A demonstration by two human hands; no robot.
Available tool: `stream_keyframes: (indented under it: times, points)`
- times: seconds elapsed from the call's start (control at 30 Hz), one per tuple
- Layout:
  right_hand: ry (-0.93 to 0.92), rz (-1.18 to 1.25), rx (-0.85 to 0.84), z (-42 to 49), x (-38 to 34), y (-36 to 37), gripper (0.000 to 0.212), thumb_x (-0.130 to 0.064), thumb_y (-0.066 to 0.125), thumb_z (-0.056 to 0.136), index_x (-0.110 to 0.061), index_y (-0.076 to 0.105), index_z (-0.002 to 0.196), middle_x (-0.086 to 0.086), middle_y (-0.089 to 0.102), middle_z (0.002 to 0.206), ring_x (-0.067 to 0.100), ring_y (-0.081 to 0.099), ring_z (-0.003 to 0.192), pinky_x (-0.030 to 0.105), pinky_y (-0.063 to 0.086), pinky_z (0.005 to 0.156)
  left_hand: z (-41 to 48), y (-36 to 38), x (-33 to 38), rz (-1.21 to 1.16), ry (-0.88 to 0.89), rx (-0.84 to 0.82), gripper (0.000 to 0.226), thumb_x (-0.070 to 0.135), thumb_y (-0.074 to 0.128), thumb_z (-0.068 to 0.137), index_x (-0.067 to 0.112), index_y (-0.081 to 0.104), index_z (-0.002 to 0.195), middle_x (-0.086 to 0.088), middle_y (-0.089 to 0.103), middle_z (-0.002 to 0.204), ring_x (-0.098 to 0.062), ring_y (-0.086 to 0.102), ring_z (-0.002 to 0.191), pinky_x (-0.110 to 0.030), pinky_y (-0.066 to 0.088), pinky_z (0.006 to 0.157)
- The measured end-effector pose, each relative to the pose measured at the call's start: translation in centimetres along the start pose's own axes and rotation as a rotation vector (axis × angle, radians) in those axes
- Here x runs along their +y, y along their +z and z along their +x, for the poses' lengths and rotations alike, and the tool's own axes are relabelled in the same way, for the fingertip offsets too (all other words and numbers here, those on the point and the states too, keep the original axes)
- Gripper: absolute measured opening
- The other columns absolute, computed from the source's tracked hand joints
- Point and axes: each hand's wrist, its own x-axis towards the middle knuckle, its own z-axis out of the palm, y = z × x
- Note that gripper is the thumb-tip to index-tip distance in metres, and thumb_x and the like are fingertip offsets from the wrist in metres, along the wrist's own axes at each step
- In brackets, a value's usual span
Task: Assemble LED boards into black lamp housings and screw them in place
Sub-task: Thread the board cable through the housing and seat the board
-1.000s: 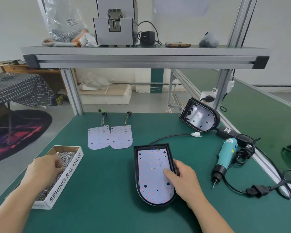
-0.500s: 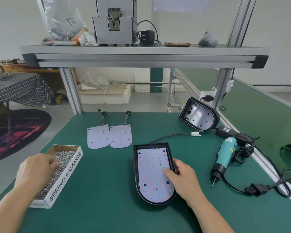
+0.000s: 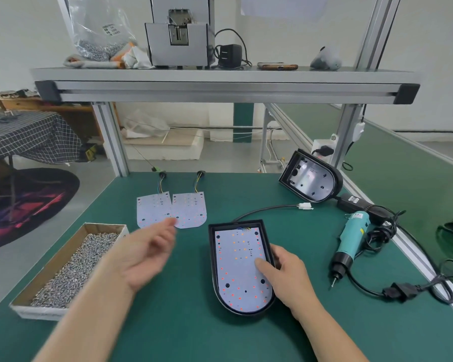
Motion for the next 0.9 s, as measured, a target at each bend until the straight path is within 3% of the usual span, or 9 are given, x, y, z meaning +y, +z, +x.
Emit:
stream_keyframes:
  times: [0.07, 0.13, 0.23, 0.4, 0.53, 0.6, 0.7, 0.77, 0.9]
  points:
    - [0.005, 0.001, 0.003, -0.1, -0.2, 0.0, 0.031, -0.015, 0.067, 0.088, -0.044, 0.069, 0.099, -0.014, 0.076, 0.088, 0.027, 0.069, 0.088, 0.040, 0.058, 0.082, 0.4, 3.1, -3.9, -0.136, -0.188, -0.096, 0.012, 0.001, 0.063, 0.075, -0.008, 0.068, 0.080, -0.006, 0.055, 0.063, -0.009, 0.052, 0.042, -0.011, 0.043, 0.036]
    - [0.016, -0.014, 0.007, -0.2, -0.4, 0.1, 0.027, -0.016, 0.068, 0.087, -0.039, 0.071, 0.101, -0.009, 0.077, 0.088, 0.026, 0.069, 0.085, 0.042, 0.058, 0.081, 1.7, 4.9, -7.2, -0.118, -0.267, -0.129, 0.010, 0.005, 0.063, 0.083, -0.004, 0.065, 0.082, -0.006, 0.054, 0.065, -0.010, 0.053, 0.042, -0.013, 0.044, 0.036]
    - [0.031, -0.059, 0.021, -0.2, -0.6, 0.0, 0.027, -0.020, 0.069, 0.086, -0.033, 0.072, 0.110, -0.004, 0.076, 0.088, 0.023, 0.069, 0.085, 0.039, 0.058, 0.081, 4.0, 5.8, -10.1, -0.048, -0.285, -0.085, 0.022, 0.016, 0.057, 0.098, 0.003, 0.060, 0.081, -0.003, 0.052, 0.067, -0.009, 0.053, 0.043, -0.012, 0.043, 0.037]
    - [0.022, -0.094, -0.002, -0.4, -0.8, -0.8, 0.033, -0.029, 0.074, 0.087, -0.029, 0.071, 0.120, -0.010, 0.074, 0.095, 0.009, 0.067, 0.091, 0.029, 0.054, 0.087, 5.6, 5.7, -11.2, 0.043, -0.211, -0.007, 0.022, 0.011, 0.062, 0.097, -0.002, 0.064, 0.079, -0.009, 0.063, 0.065, -0.018, 0.064, 0.049, -0.018, 0.052, 0.042]
    - [-0.074, -0.143, 0.424, 1.2, -0.9, -5.5, 0.019, -0.034, 0.072, 0.089, -0.024, 0.074, 0.106, -0.005, 0.068, 0.099, 0.018, 0.063, 0.096, 0.033, 0.047, 0.090, 5.7, 5.5, -11.3, 0.041, -0.187, -0.017, 0.023, 0.006, 0.063, 0.095, -0.009, 0.071, 0.080, -0.016, 0.072, 0.073, -0.025, 0.073, 0.060, -0.025, 0.059, 0.051]
    - [0.041, -0.394, 0.579, 2.8, -0.4, -9.4, 0.033, -0.042, 0.066, 0.091, -0.019, 0.067, 0.115, 0.005, 0.061, 0.112, 0.026, 0.058, 0.101, 0.037, 0.043, 0.085, 5.7, 5.4, -11.3, 0.049, -0.185, -0.027, 0.023, 0.007, 0.064, 0.095, -0.008, 0.074, 0.081, -0.015, 0.073, 0.075, -0.024, 0.073, 0.060, -0.024, 0.059, 0.051]
    - [0.359, -0.624, 0.460, 4.7, 0.8, -13.1, 0.064, -0.049, 0.066, 0.089, -0.006, 0.044, 0.131, 0.018, 0.050, 0.128, 0.039, 0.056, 0.112, 0.046, 0.046, 0.087, 5.6, 5.3, -11.2, 0.064, -0.199, -0.033, 0.023, 0.007, 0.063, 0.095, -0.006, 0.075, 0.081, -0.012, 0.072, 0.074, -0.020, 0.072, 0.059, -0.023, 0.059, 0.052]
    - [0.439, -0.649, 0.384, 5.4, 1.3, -13.5, 0.067, -0.048, 0.072, 0.085, -0.006, 0.035, 0.122, 0.018, 0.056, 0.121, 0.038, 0.057, 0.103, 0.043, 0.045, 0.080, 5.5, 5.3, -11.1, 0.057, -0.213, -0.039, 0.021, 0.005, 0.061, 0.096, -0.007, 0.074, 0.085, -0.012, 0.071, 0.072, -0.018, 0.071, 0.057, -0.021, 0.059, 0.052]
    - [0.431, -0.551, 0.478, 6.4, 1.9, -13.8, 0.062, -0.035, 0.077, 0.076, -0.007, 0.034, 0.111, 0.015, 0.058, 0.102, 0.035, 0.054, 0.090, 0.039, 0.044, 0.073, 5.5, 5.3, -11.0, 0.040, -0.214, -0.055, 0.013, -0.003, 0.060, 0.094, -0.011, 0.070, 0.095, -0.014, 0.070, 0.074, -0.017, 0.070, 0.056, -0.020, 0.059, 0.054]
